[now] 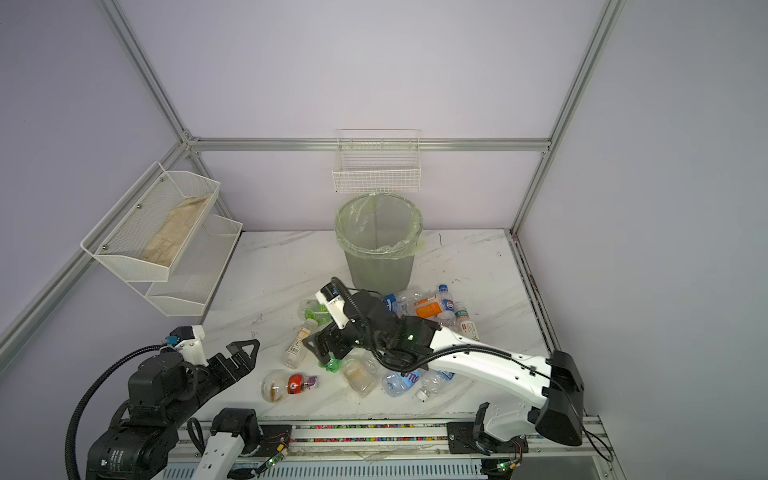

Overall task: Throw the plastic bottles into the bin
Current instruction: 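Raise both arms and swing the right gripper toward the round red-capped bottle, then lower the right gripper and close it on the red cap of the round bottle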

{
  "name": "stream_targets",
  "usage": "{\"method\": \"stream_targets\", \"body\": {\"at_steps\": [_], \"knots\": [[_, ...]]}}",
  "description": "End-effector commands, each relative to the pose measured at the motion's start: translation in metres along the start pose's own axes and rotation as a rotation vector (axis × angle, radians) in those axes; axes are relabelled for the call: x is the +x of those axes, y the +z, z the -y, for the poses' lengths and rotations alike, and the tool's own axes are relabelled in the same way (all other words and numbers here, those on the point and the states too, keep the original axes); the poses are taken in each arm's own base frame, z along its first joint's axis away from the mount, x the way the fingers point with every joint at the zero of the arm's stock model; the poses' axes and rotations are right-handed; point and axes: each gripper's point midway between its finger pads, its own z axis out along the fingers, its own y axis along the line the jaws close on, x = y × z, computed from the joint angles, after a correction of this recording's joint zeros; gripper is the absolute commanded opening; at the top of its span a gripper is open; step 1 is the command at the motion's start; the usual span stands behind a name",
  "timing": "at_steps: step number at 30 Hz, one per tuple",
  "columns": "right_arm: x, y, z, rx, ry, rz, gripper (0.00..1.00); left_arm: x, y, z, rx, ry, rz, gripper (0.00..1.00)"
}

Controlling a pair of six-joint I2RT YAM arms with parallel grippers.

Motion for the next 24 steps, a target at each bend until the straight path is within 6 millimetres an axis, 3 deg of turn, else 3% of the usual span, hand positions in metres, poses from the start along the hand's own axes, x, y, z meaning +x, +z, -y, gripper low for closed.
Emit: {"method": "stream_targets", "body": {"at_steps": [1,4,12,17,24], "knots": [[0.012,0.014,-0.013,0.028,-0.129,0.011,0.97,-0.025,-0.013,0.014,0.027,-0.035,0.083,1.0],[0.019,0.028,-0.032,-0.053,-0.115,0.011,0.97,-0.042,-0.012,0.026,0.03,-0.048,0.097,1.0],[0.057,0.056,-0.065,-0.037,-0.233,-0.08,0.97,-0.078,0.007,0.059,0.101,-0.107,0.131,1.0],[0.074,0.075,-0.065,0.002,-0.307,-0.142,0.97,-0.09,0.03,0.065,0.109,-0.136,0.127,1.0],[0.096,0.098,-0.048,0.084,-0.364,-0.229,0.93,-0.094,0.054,0.06,0.163,-0.236,0.099,1.0]]}}
